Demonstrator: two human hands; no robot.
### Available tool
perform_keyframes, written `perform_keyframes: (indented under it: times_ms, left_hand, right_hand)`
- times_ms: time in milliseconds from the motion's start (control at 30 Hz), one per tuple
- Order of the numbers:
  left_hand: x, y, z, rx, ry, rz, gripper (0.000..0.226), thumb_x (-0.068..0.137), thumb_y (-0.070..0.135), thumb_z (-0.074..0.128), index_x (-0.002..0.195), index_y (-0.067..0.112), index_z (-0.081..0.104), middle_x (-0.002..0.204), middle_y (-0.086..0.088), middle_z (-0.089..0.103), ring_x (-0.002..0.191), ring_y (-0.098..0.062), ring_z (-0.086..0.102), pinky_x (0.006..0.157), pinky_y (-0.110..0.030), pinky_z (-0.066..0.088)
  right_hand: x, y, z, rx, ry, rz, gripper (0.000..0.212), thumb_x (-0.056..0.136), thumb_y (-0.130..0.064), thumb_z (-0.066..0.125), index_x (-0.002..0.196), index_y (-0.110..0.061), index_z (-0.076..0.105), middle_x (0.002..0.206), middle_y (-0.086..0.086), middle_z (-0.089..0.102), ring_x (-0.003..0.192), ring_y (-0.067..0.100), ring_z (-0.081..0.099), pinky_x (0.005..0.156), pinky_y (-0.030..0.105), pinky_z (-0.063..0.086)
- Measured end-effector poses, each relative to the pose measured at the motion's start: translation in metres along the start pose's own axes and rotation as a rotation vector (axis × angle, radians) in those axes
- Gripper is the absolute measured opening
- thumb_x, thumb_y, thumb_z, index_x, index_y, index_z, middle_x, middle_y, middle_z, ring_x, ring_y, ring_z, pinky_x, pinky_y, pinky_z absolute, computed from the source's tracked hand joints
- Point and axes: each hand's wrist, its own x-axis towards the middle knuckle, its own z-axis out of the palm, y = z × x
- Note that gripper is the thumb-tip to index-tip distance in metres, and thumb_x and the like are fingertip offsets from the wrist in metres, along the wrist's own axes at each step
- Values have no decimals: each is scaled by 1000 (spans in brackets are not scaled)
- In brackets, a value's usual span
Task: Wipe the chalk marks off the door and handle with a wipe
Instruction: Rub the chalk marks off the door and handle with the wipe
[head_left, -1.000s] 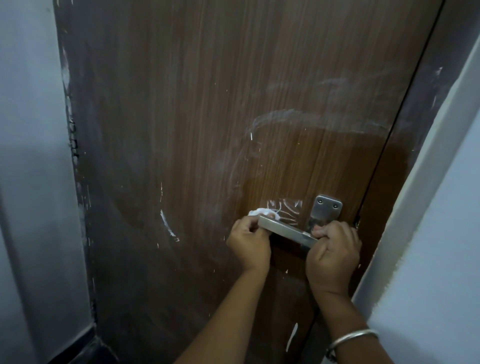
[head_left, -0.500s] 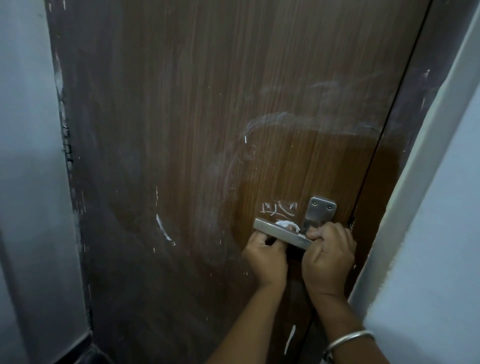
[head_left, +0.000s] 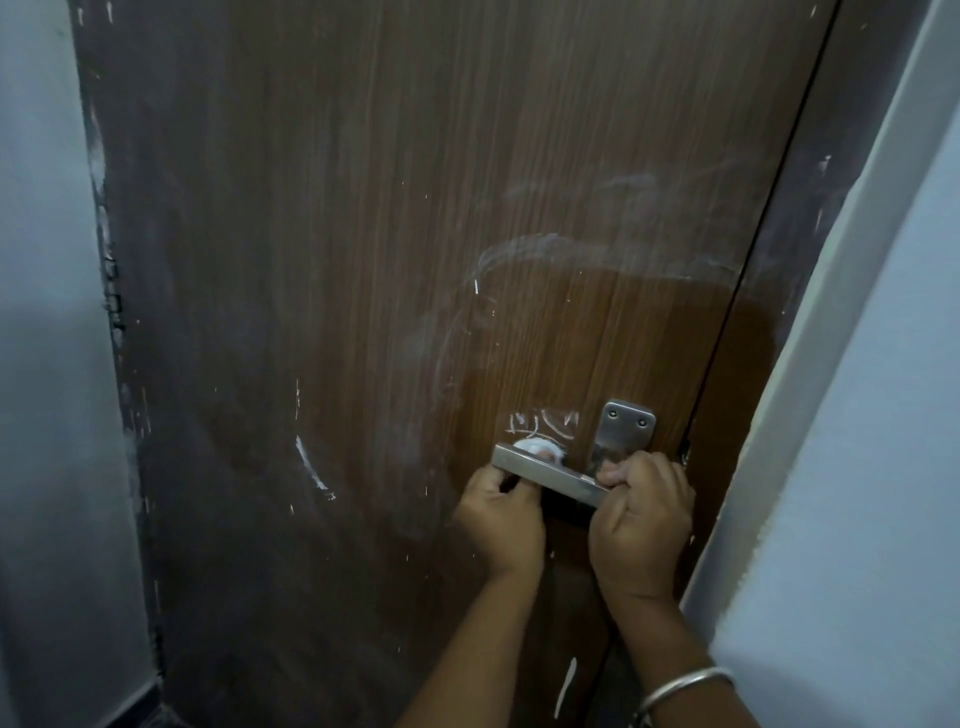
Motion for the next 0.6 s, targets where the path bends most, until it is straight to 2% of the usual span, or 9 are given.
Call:
perform_keyframes:
  times_ms: [100, 200, 300, 367, 433, 500, 600]
  left_hand:
    - [9, 0, -10, 45, -45, 107, 30, 72, 8, 75, 65, 36, 64, 74, 3, 68, 72, -1, 64, 58, -11, 48]
    - [19, 1, -17, 89, -133, 168, 24, 72, 9, 76, 68, 31, 68, 74, 3, 68, 71, 0, 64, 58, -9, 47]
    - [29, 2, -22, 91, -110, 155, 11, 73, 15, 76, 67, 21, 69, 69, -1, 67, 65, -4, 63, 54, -14, 47]
    - [34, 2, -26, 112, -137, 197, 11, 75, 17, 75, 67, 19, 68, 70, -2, 66, 65, -4, 62, 55, -15, 48]
    - [39, 5, -29, 148, -181, 242, 9, 75, 18, 74, 69, 21, 68, 72, 0, 66, 67, -3, 62, 57, -15, 49]
    - [44, 7, -31, 147, -154, 235, 7, 74, 17, 75, 73, 21, 70, 73, 0, 67, 69, -3, 62, 59, -12, 47]
    - [50, 10, -35, 197, -152, 288, 6, 74, 14, 75, 79, 15, 72, 75, 2, 67, 72, -1, 62, 61, -10, 46]
  right_hand:
    - [0, 0, 1, 6, 10, -6, 28, 79, -8, 32, 62, -7, 54, 61, 12, 55, 61, 30, 52, 63, 32, 34]
    - [0, 1, 3, 13, 31, -6, 28, 78, -8, 33, 61, -6, 55, 60, 12, 55, 60, 29, 51, 63, 32, 33]
    - [0, 1, 3, 21, 27, -4, 28, 79, -8, 33, 61, -6, 55, 60, 12, 54, 60, 30, 51, 63, 32, 33]
    - [0, 0, 3, 15, 25, -2, 28, 79, -8, 33, 61, -6, 55, 60, 12, 55, 60, 30, 51, 63, 32, 33]
    - [0, -1, 2, 10, 28, -11, 28, 78, -7, 33, 61, -6, 55, 60, 12, 55, 60, 29, 51, 63, 32, 34]
    - [0, -1, 2, 11, 39, -20, 28, 77, -7, 32, 60, -5, 55, 59, 11, 54, 59, 27, 51, 63, 31, 33]
    - [1, -2, 2, 10, 49, -14, 28, 76, -6, 32, 60, -5, 55, 59, 12, 55, 58, 28, 51, 63, 31, 34]
